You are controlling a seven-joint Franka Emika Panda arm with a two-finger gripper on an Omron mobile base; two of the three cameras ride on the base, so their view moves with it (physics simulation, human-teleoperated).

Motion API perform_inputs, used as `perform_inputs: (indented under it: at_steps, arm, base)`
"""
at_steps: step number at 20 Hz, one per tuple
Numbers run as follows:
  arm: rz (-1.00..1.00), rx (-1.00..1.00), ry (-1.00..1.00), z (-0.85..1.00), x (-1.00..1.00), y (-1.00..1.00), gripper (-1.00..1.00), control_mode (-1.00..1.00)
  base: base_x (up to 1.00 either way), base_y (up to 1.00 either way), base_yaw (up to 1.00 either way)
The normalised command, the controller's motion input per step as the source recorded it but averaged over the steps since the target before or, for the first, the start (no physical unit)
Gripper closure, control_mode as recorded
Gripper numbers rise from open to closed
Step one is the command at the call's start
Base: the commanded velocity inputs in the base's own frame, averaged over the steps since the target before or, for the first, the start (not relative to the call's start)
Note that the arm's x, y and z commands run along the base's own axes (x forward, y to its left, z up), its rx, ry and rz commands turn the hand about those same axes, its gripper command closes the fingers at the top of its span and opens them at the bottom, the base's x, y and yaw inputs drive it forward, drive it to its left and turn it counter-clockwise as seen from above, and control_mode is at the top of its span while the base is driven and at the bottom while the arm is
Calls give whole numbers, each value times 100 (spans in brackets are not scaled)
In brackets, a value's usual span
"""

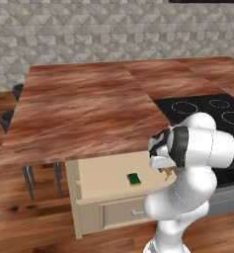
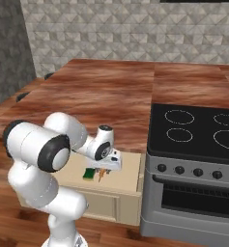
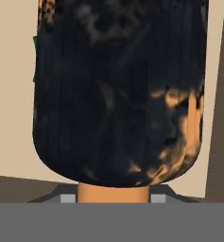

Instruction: Restock the sink supplies by placing the sponge and soap dispenser on the counter and next to the sink. Make sure the soap dispenser is upright.

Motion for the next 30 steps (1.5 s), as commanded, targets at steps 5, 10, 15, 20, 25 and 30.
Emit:
perform_inputs:
  at_steps: [5,10,15,20,25,30]
  arm:
    - [0,5,18,75,-53,0,100,-100]
    - [0,2,12,85,-51,0,100,-100]
    - [0,0,1,100,-54,-4,100,-100]
    - [0,0,-3,95,-64,0,100,-100]
    - [0,0,-4,47,-36,11,100,-100]
    - [0,0,0,0,0,7,100,-100]
  base:
    - [0,0,0]
    - [0,0,0]
    - [0,0,0]
    - [0,0,0]
    - [0,0,0]
    - [0,0,0]
